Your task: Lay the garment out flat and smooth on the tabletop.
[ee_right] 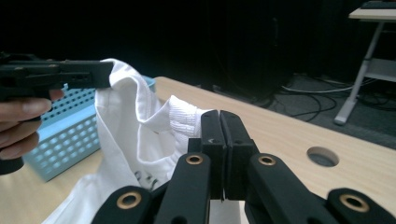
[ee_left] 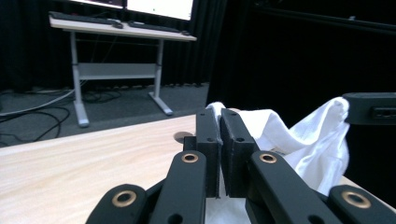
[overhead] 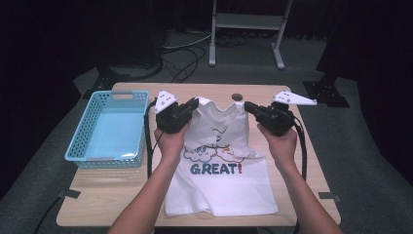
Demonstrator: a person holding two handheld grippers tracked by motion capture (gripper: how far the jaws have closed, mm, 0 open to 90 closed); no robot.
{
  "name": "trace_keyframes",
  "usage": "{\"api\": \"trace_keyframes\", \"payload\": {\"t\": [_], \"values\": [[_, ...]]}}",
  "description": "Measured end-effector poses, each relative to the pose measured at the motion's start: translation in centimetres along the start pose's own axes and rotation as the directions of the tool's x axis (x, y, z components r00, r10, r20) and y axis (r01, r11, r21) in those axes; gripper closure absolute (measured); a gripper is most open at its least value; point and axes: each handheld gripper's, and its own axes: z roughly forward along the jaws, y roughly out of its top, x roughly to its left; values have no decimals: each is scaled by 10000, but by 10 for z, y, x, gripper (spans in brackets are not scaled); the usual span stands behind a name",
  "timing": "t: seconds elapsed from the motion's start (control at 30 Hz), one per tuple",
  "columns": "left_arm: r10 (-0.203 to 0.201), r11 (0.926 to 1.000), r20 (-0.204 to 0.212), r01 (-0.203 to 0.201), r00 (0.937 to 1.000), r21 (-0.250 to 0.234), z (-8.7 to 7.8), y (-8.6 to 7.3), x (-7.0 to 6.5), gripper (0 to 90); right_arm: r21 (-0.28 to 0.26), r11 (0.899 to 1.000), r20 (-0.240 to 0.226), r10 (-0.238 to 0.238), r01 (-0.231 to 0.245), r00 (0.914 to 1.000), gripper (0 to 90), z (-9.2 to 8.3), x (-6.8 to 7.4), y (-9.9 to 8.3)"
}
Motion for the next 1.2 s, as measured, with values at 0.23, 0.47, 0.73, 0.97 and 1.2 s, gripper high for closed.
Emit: {"api": "trace_keyframes", "payload": {"t": [0.23, 0.47, 0.73, 0.97, 1.2], "values": [[-92, 9999, -555, 96, 9984, 70, 28, 7, 20, 870, 0, 9998, 698, 202, -202, 9974, 893, 25, -18, 15], [-414, 9982, -957, 455, 9945, 402, 55, -7, 38, 870, 130, 9981, 1274, 579, -600, 9902, 892, 52, -37, 12], [-647, 9929, -1362, 775, 9886, 903, 83, -33, 55, 868, 788, 9910, 1906, 920, -1086, 9773, 892, 91, -58, -13], [-639, 9898, -1375, 804, 9884, 1178, 106, -45, 56, 865, 1243, 9841, 2179, 978, -1270, 9711, 891, 114, -67, -30], [-172, 9897, -1585, 394, 9872, 1378, 114, -45, 56, 762, 1529, 9768, 2391, 1107, -1500, 9647, 787, 123, -77, -41]]}}
